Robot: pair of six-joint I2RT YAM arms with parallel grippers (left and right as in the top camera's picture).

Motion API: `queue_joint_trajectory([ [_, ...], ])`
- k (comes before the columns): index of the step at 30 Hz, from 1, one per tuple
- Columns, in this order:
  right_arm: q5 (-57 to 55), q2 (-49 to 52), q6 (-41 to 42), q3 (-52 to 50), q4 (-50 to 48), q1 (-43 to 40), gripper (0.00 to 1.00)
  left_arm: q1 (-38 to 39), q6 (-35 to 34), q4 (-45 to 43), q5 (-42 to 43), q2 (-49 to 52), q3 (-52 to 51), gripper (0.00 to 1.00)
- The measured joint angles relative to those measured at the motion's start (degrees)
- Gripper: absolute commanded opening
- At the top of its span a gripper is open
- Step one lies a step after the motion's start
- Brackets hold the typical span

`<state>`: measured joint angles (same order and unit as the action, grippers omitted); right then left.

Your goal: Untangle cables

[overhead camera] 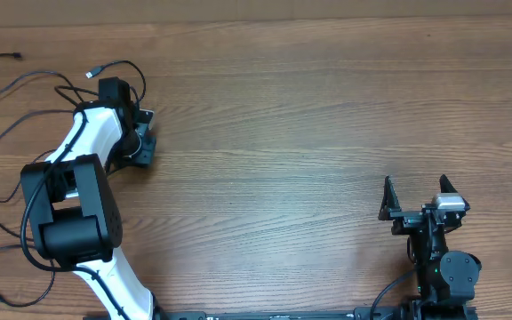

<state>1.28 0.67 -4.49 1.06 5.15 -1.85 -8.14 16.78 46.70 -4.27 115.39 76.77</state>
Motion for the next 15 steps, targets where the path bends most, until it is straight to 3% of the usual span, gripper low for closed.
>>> queue_joint_trajectory([
  [5,-0.02,0.02,-0.02,0.00,0.02,0.00,1.00,-0.26,-1.11,0.20,-0.28,0.00,-0.15,0.12],
  [9,-0.02,0.02,-0.02,0.00,0.00,0.00,1.00,-0.59,-1.90,2.27,-0.33,0.00,-0.24,0.05],
  [15,-0.02,0.02,-0.02,0.00,0.00,0.00,1.00,-0.63,-2.03,7.02,-0.52,0.00,-0.28,0.04],
])
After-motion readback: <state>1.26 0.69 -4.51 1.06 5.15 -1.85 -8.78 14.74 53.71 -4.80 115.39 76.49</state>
